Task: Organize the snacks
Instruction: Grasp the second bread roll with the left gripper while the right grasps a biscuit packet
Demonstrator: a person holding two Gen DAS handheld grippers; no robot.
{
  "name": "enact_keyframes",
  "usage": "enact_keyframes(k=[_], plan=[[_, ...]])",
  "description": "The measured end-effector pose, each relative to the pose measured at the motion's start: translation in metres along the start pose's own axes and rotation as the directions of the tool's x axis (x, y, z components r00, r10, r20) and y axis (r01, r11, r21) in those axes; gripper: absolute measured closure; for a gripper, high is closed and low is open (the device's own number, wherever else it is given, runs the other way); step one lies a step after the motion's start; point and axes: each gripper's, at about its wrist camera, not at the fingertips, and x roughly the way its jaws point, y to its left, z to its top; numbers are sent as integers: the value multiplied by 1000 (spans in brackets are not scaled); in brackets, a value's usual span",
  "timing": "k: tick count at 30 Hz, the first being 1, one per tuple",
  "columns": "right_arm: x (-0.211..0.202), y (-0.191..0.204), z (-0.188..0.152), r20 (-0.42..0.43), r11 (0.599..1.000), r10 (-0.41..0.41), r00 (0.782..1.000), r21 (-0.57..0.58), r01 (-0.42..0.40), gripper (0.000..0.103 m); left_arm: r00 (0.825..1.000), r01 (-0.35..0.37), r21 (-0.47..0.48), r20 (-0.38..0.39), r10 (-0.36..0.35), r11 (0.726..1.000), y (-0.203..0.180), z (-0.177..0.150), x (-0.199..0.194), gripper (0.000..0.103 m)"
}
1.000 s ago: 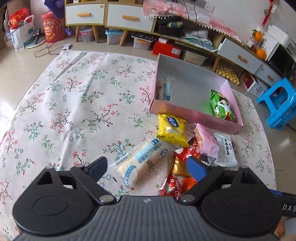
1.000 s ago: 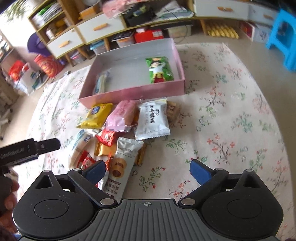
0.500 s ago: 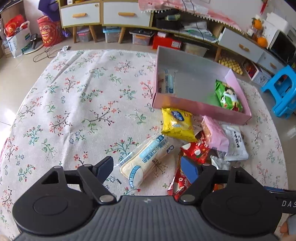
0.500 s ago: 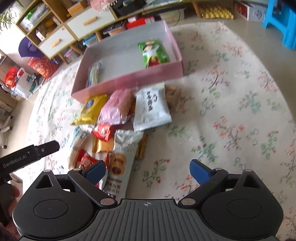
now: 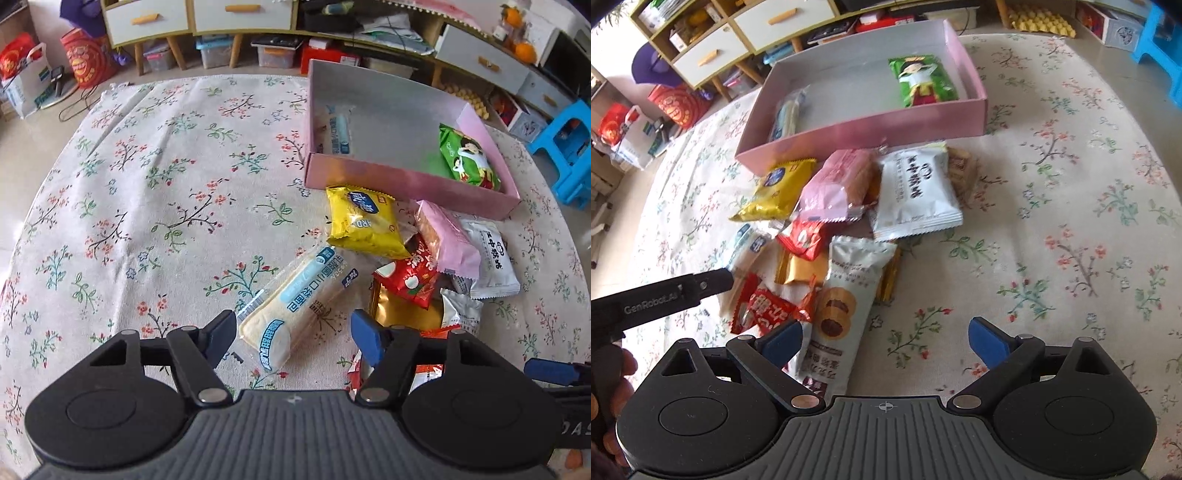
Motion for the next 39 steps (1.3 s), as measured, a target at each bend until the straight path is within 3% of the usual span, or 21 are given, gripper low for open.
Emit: enact_keyframes(k=[8,11,16,18,20,21,27,33,39], plan=[[16,18,-3,-24,999,5,1000,-48,-6,9,1000,-9,18,-25,10,1000,1,5,13,41],[22,30,-6,-29,996,-18,999,-91,15,13,999,5,24,-46,-4,1000,3,7,24,37],[32,40,-10,-29,990,-43,999,-135,38,21,999,-47,103,-21,49,994,-5,4,40,33],[33,47,-13,-2,982,-67,998,-178,65,29,999,-33,115,-20,36,993,-6,4,40,37],[32,51,-14,26,976,-73,997,-203,76,60,1000,-13,124,-22,16,992,-8,5,38,54],[31,51,-13,22,977,-68,997,-200,71,63,1000,-8,127,-20,10,992,-8,5,37,56],[16,36,-6,17,990,-23,1000,-137,25,64,1000,-8,151,-16,11,989,-7,2,34,68],[-24,4,5,110,997,79,991,-20,-77,64,999,34,76,-18,-33,997,7,7,25,73],[-51,-24,17,223,992,103,969,48,-116,64,992,121,-28,22,-121,992,17,9,5,73]])
